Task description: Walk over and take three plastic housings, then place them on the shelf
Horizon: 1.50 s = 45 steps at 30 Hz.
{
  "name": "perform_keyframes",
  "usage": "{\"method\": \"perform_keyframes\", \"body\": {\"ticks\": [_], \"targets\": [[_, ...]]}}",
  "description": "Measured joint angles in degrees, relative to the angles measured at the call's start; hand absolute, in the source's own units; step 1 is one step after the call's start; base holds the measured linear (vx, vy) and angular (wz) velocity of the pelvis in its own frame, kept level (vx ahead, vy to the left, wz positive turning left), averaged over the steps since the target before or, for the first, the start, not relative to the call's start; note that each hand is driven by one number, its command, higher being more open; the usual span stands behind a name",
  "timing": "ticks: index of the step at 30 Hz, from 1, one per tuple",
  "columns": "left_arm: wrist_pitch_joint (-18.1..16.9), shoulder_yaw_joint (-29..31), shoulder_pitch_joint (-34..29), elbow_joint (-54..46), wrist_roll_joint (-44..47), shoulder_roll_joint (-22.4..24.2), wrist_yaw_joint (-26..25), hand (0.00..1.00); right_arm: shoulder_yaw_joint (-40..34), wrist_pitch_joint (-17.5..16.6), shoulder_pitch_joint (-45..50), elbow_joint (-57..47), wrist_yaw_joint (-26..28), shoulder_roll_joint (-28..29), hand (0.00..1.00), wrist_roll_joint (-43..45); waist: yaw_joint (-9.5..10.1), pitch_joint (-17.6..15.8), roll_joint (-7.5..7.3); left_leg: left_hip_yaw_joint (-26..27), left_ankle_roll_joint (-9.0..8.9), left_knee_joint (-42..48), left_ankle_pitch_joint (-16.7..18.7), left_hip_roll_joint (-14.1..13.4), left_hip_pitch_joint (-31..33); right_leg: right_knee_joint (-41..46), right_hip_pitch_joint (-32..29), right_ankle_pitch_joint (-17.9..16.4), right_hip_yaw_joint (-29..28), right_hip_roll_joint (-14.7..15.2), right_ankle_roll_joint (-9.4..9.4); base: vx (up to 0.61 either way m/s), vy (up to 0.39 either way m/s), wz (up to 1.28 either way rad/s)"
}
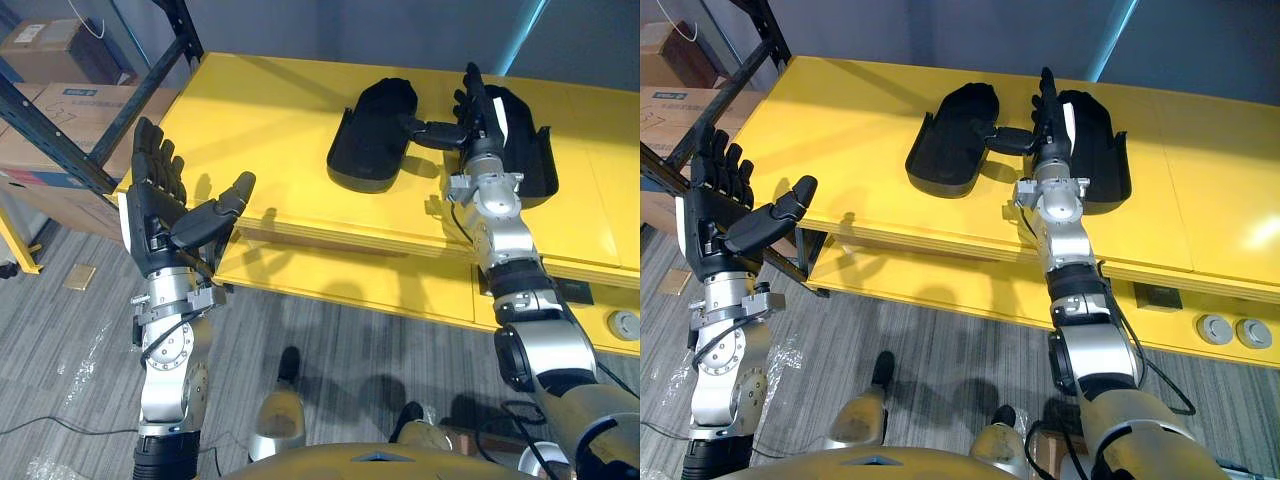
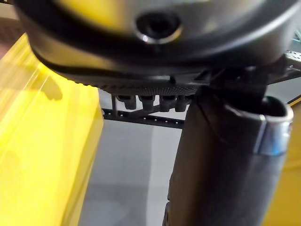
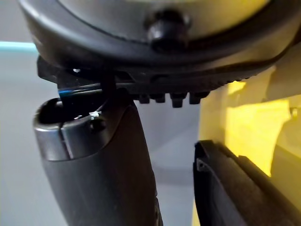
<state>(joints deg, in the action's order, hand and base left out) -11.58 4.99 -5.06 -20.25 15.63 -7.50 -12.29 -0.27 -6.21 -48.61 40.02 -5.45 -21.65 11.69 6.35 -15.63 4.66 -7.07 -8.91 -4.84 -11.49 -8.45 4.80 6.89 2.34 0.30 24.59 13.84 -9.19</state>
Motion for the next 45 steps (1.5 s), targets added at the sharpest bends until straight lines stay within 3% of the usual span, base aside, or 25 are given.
{"method": "perform_keyframes", "body": {"ticks": [4,8,21,31,41,43,45], "targets": [[-1.08,-0.15,0.06,0.00,0.11,0.00,-0.19,1.00,1.14,0.15,-3.76,1.73,0.78,-2.88,1.00,0.00,0.09,-2.61,1.21,-0.52,0.27,-0.01,-0.42,-0.07,1.31,1.40,-1.64,-0.58,0.12,0.11,0.40,-0.09,-0.011,0.04],[-1.10,-0.19,0.06,-0.01,0.12,0.00,-0.82,1.00,2.37,0.41,-5.57,3.07,2.70,-4.87,1.00,0.36,0.60,-4.35,1.27,-0.47,0.57,0.02,-0.81,0.05,2.33,2.65,-3.26,-0.62,-0.17,0.45,0.46,-0.04,-0.008,0.00],[-1.10,-2.37,0.08,-0.04,0.06,-0.67,-2.28,1.00,5.46,0.55,-11.06,8.01,10.02,-4.97,1.00,0.52,1.27,-5.85,1.47,0.02,1.08,0.01,-0.95,0.78,2.45,6.06,-5.06,-1.76,-1.27,1.90,-0.16,-0.02,-0.015,-0.01],[-1.10,-2.39,0.03,0.71,0.07,-2.15,-2.69,1.00,6.66,0.53,-14.00,11.10,10.82,-5.20,1.00,0.50,1.57,-6.40,1.78,0.02,1.20,0.02,-0.90,0.79,2.52,6.11,-5.03,-1.77,-1.20,1.93,-0.16,-0.01,-0.016,0.00],[-1.11,-2.38,-0.04,2.50,0.08,-2.15,-2.49,1.00,7.74,-0.58,-15.40,11.61,7.54,-5.51,1.00,-0.03,1.75,-6.49,1.96,0.12,1.32,0.03,-0.82,0.83,2.55,5.93,-5.03,-1.78,-1.17,1.93,-0.14,0.00,-0.006,0.00],[-1.12,-2.38,-0.11,2.31,0.08,-2.08,-2.33,1.00,7.53,-0.55,-14.93,8.95,5.43,-5.52,1.00,-0.04,1.47,-6.49,1.95,0.35,1.27,0.03,-0.84,0.83,2.45,5.83,-5.05,-1.74,-1.25,1.94,-0.17,0.00,-0.005,-0.04],[-1.12,-2.42,-0.16,2.22,-0.02,-1.73,-1.92,1.00,6.40,-0.50,-11.92,-1.09,3.19,-5.52,1.00,-0.12,1.37,-6.49,1.95,1.18,1.01,0.03,-0.75,0.81,1.91,5.42,-5.03,-1.59,-1.82,1.93,-0.33,0.01,-0.010,-0.20]]}}
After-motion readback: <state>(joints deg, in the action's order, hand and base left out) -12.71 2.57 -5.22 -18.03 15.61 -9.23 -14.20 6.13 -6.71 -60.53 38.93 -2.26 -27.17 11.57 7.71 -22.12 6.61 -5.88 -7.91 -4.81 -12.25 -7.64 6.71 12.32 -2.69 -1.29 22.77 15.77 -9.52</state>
